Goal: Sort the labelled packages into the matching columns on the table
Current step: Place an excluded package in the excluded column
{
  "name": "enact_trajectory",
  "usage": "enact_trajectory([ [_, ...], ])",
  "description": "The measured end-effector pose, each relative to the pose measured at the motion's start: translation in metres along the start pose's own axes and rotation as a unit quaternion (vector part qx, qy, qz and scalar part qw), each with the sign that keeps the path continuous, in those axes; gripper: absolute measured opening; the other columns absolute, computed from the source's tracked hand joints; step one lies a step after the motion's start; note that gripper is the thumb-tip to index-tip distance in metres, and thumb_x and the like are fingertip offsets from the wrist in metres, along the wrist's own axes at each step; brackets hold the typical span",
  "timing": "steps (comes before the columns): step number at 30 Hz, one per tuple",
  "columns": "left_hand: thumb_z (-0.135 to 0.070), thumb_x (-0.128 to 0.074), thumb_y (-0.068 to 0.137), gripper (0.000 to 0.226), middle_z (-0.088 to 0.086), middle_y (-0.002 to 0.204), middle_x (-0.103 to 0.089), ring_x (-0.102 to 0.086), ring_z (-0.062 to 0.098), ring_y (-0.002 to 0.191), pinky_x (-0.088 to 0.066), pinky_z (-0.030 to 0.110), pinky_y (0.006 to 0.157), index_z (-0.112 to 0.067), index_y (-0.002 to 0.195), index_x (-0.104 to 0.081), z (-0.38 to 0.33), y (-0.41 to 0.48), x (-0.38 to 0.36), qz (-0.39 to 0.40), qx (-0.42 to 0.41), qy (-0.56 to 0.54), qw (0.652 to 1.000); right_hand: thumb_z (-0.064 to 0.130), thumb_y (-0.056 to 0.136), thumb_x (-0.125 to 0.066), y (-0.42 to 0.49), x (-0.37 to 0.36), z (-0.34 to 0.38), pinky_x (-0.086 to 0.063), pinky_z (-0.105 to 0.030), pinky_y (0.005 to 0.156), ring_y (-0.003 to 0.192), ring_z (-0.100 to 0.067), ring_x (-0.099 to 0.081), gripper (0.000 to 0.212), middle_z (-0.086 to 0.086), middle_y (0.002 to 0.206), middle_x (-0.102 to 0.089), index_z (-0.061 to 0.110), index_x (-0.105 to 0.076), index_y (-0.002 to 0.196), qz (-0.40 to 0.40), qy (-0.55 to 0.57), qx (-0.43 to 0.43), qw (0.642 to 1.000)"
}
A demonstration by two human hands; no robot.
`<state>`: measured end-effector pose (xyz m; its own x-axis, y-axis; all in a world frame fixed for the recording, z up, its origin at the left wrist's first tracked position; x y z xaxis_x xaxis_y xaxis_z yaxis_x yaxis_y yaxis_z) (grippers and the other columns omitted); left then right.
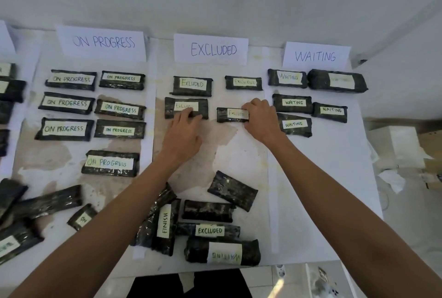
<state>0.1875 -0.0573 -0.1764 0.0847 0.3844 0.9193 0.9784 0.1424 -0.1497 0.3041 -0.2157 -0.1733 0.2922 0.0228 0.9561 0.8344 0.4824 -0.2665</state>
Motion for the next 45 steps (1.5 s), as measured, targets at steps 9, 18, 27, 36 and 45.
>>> enact_trajectory([
  [9,-0.016,-0.056,0.083,0.050,0.014,0.137,-0.043,-0.036,0.032,0.127,-0.033,0.045,0.105,-0.012,0.132,-0.047,-0.003,-0.045,0.009,0.031,0.007,-0.047,0.998,0.007,0.082,-0.062,-0.054,0.003,0.025,-0.037,-0.039,0.095,0.118,-0.030,-0.045,0.054,-0.010,0.129,-0.049,0.014,-0.049,0.134,0.026,0.081,0.017,0.996],
  [18,-0.016,-0.053,0.084,0.047,0.012,0.134,-0.044,-0.037,0.030,0.125,-0.035,0.044,0.105,-0.012,0.131,-0.048,-0.008,-0.113,-0.014,0.091,0.004,-0.066,0.994,0.019,0.077,-0.071,-0.164,-0.067,0.051,-0.042,-0.039,0.090,0.114,-0.030,-0.042,0.069,-0.012,0.129,-0.040,0.018,-0.039,0.139,0.149,0.004,0.039,0.988],
  [27,-0.014,-0.055,0.085,0.044,0.010,0.127,-0.051,-0.041,0.028,0.119,-0.037,0.038,0.102,-0.012,0.129,-0.051,-0.021,-0.141,0.005,0.036,-0.025,-0.150,0.988,0.008,0.068,-0.079,-0.186,-0.044,0.043,-0.052,-0.034,0.082,0.107,-0.027,-0.053,0.080,-0.010,0.122,-0.046,0.014,-0.038,0.137,0.075,0.317,-0.072,0.943],
  [36,-0.034,-0.068,0.080,0.065,-0.001,0.132,-0.049,-0.048,0.013,0.116,-0.042,0.031,0.096,-0.023,0.137,-0.041,-0.062,-0.153,0.020,0.106,-0.079,-0.254,0.958,-0.021,0.069,-0.069,-0.218,-0.010,0.065,-0.055,-0.028,0.080,0.098,-0.024,-0.068,0.067,-0.010,0.116,-0.062,0.016,-0.049,0.122,0.066,0.699,-0.058,0.709],
  [45,-0.028,-0.075,0.074,0.066,-0.003,0.120,-0.055,-0.052,0.005,0.102,-0.044,0.017,0.086,-0.022,0.134,-0.046,-0.077,-0.159,0.017,0.119,-0.124,-0.260,0.950,-0.019,0.068,-0.071,-0.233,-0.012,0.060,-0.055,-0.026,0.077,0.095,-0.021,-0.070,0.070,-0.011,0.115,-0.064,0.014,-0.048,0.125,0.060,0.684,-0.073,0.723],
])
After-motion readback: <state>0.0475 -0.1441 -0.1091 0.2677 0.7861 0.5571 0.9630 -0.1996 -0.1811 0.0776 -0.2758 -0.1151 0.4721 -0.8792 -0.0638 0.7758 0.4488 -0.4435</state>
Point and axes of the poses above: each hand's wrist, its own y-axis towards the middle knuckle, its own x-axis out of the back of the hand, z = x × y, the point moved 8 cm from there along y, towards the middle knuckle
